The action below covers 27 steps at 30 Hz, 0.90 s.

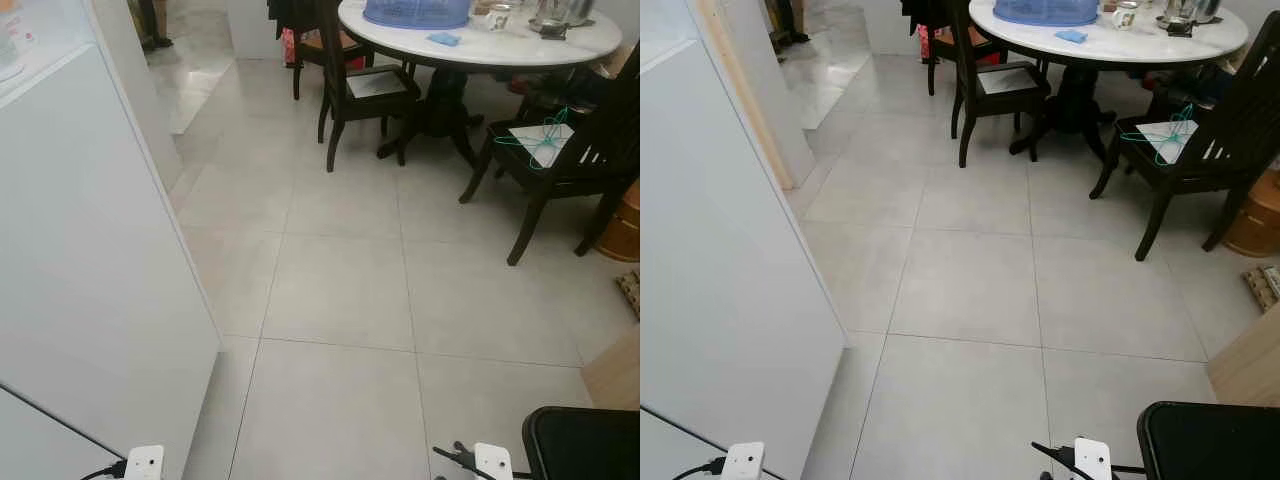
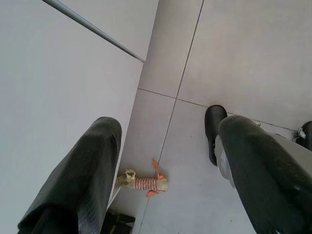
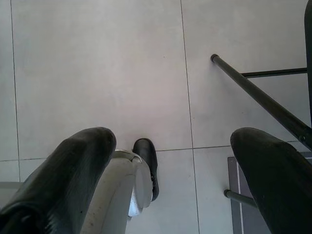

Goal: Restocking fridge

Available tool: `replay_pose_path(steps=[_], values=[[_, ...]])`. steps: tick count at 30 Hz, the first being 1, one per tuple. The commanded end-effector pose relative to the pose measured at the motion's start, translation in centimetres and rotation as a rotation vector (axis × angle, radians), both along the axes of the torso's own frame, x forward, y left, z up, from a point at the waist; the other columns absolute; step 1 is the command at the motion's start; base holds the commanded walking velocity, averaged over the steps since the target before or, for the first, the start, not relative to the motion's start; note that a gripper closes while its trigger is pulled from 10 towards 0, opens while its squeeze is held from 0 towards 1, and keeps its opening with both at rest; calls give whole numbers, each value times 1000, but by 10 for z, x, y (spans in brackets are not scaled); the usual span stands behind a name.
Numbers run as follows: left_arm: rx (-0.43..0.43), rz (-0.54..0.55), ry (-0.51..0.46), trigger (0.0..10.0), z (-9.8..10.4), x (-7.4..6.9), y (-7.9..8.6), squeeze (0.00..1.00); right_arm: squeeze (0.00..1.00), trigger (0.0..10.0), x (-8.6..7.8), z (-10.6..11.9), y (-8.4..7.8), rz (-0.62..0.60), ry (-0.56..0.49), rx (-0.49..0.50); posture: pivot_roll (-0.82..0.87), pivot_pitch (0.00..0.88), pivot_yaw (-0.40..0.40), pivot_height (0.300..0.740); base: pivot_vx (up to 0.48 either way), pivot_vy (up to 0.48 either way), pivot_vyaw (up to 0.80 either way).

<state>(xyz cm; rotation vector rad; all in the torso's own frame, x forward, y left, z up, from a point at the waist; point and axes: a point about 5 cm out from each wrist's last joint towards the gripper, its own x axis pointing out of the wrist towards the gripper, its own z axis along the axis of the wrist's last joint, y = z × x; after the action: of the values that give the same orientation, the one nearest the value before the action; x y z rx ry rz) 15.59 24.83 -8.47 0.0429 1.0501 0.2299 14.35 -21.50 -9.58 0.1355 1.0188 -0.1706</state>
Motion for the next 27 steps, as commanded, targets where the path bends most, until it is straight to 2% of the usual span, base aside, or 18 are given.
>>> replay_pose_path(steps=[1, 27], values=[[-179, -54, -85, 10000, 4, 34, -50, 0, 0, 10000, 66, 30, -1, 8, -124, 38, -138, 4, -79, 740, 0, 0, 0], [-163, -80, -97, 10000, 6, 36, -48, 0, 0, 10000, 67, 30, 2, 13, -126, 47, -136, 0, -72, 740, 0, 0, 0]])
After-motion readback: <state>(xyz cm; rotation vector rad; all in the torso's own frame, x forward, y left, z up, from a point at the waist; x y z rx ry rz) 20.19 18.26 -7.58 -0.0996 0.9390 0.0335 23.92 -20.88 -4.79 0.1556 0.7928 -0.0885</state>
